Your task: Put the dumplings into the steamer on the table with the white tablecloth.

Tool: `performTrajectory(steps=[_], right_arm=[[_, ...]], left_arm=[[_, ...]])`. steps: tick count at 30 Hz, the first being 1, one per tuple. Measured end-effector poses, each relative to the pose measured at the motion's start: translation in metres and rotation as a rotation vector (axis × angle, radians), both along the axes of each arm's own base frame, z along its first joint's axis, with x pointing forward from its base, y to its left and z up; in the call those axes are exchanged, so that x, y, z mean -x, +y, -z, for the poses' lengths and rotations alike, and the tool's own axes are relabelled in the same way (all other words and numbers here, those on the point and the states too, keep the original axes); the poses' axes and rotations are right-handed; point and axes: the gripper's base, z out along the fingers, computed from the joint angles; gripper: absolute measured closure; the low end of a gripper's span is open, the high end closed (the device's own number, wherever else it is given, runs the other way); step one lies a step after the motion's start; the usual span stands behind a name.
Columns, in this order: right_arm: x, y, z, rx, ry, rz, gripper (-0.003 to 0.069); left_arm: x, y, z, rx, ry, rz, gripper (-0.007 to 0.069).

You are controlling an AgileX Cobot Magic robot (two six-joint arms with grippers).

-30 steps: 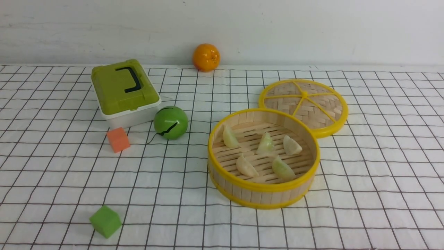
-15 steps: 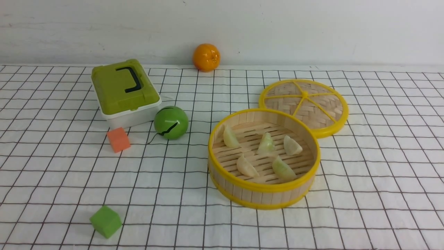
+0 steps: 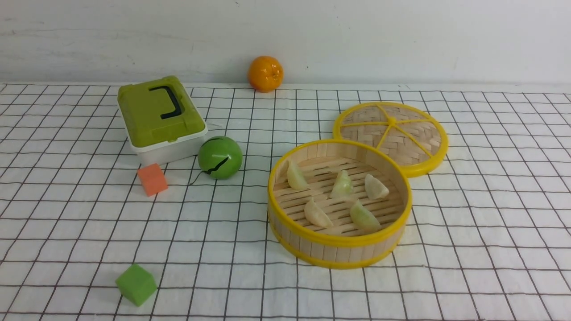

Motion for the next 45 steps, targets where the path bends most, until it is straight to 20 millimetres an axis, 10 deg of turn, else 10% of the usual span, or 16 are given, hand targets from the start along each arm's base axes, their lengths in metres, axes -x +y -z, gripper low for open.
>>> performTrajectory(steps=[11,14,22,28,45], right_arm=[[0.0,0.0,0.0,-0.003,0.0,0.0,0.0673],[0.0,0.0,0.0,-0.003,0.0,0.0,0.0673],[0.0,0.0,0.0,-0.003,0.0,0.0,0.067],[0.0,0.0,0.0,-0.006,0.0,0.001,0.0663],[0.0,0.0,0.0,-0.006,0.0,0.001,0.0651]], left_arm=[[-0.004,-0.003,0.0,0.049,-0.079,0.006,0.0515],[-0.01,-0.007,0.002,0.094,-0.238,0.004,0.0625],[-0.026,-0.002,0.055,0.195,-0.349,-0.297,0.0637],[-0.033,0.006,0.101,0.099,-0.196,-0.466,0.0637],[-0.03,0.006,0.12,0.017,-0.007,-0.467,0.0637]])
